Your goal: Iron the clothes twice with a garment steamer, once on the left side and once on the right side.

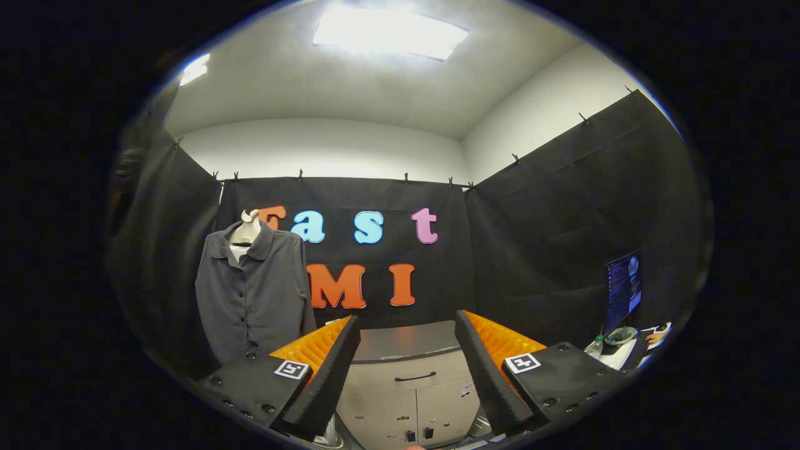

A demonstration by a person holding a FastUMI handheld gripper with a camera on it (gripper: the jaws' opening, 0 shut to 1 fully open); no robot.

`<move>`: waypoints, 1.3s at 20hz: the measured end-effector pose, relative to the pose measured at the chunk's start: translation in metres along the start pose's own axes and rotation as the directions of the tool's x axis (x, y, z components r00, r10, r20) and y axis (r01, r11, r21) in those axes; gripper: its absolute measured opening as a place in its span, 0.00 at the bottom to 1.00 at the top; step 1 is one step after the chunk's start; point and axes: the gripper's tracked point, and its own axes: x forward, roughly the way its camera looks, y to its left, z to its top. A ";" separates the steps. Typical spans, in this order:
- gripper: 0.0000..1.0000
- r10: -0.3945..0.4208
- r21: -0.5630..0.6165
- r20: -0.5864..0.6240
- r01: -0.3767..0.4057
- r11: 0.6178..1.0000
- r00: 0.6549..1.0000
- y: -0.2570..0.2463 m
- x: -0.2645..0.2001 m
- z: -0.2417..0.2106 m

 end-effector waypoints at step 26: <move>0.98 0.166 0.071 -0.082 -0.160 0.985 0.983 0.027 0.160 -0.006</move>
